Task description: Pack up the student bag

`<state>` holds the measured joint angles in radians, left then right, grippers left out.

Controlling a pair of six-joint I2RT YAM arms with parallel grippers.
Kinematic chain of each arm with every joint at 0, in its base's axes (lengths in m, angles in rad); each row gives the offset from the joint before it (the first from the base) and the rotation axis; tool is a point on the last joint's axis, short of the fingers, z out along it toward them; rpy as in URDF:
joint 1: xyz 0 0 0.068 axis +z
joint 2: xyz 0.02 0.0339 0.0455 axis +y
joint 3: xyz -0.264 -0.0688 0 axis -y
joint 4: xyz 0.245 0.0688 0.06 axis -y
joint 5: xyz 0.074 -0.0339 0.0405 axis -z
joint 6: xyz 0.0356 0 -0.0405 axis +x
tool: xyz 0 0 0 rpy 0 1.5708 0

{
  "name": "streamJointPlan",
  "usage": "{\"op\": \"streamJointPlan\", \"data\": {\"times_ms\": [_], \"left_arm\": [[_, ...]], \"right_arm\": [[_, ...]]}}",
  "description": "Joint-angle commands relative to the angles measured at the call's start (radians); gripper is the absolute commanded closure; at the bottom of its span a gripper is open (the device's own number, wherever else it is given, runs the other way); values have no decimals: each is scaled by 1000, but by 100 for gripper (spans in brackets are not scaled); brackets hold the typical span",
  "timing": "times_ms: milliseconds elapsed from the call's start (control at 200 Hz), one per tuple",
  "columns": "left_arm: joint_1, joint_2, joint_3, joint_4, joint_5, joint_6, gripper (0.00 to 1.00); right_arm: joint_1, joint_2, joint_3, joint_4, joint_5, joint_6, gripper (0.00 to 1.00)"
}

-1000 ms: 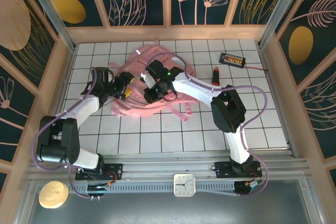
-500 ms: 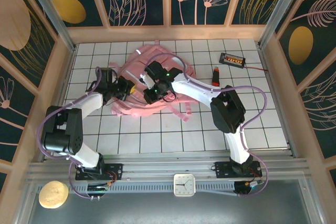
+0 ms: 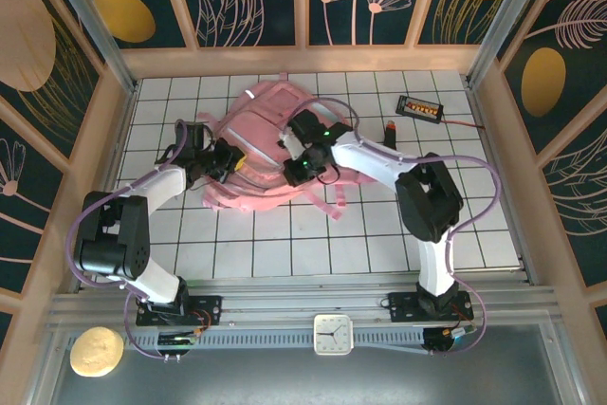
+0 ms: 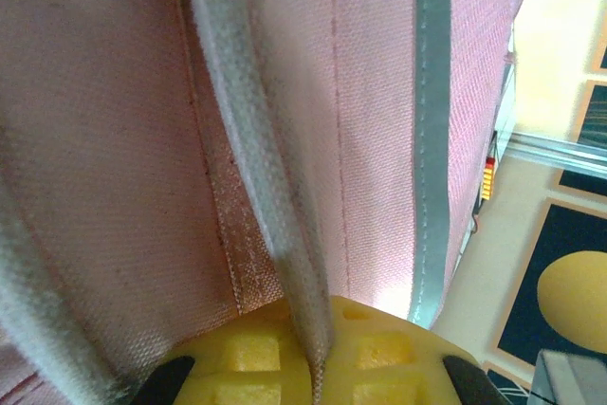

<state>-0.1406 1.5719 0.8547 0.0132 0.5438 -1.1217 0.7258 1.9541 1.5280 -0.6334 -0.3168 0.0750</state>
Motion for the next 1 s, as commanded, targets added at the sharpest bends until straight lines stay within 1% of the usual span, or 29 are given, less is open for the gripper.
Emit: {"op": "streamJointPlan", "data": {"times_ms": [0,235,320,350,515,525,540,620,681,691,701,901,996], "left_arm": [[-2,0,38,-42,17,54,100],[-2,-11,55,-84,15,87,100],[-1,-12,51,-79,22,82,100],[-1,-11,50,-68,30,73,100],[-1,18,56,-13,95,32,100],[-1,19,58,-12,98,33,98],[-1,21,61,-12,102,34,93],[-1,21,81,-38,107,50,45],[-2,5,100,-79,87,79,14],[-1,3,103,-86,82,85,5],[-1,-1,104,-92,78,88,2],[-1,-67,97,-115,74,144,1],[-1,-106,95,-139,39,201,1]], "right_arm": [[-72,-52,-24,-20,42,-45,100],[-172,-17,34,-32,58,-90,100],[-174,-15,46,-35,53,-98,100],[-201,-16,48,-35,53,-101,100],[-209,-10,70,-44,68,-104,100],[-209,-10,71,-44,69,-103,100],[-210,-11,73,-45,71,-103,100],[-212,-14,80,-47,79,-98,100],[-215,-11,91,-54,94,-97,100],[-215,-11,92,-56,98,-97,100],[-216,-11,95,-57,102,-96,100],[-239,18,135,-78,160,-78,100],[-252,52,168,-83,171,-65,100]]}}
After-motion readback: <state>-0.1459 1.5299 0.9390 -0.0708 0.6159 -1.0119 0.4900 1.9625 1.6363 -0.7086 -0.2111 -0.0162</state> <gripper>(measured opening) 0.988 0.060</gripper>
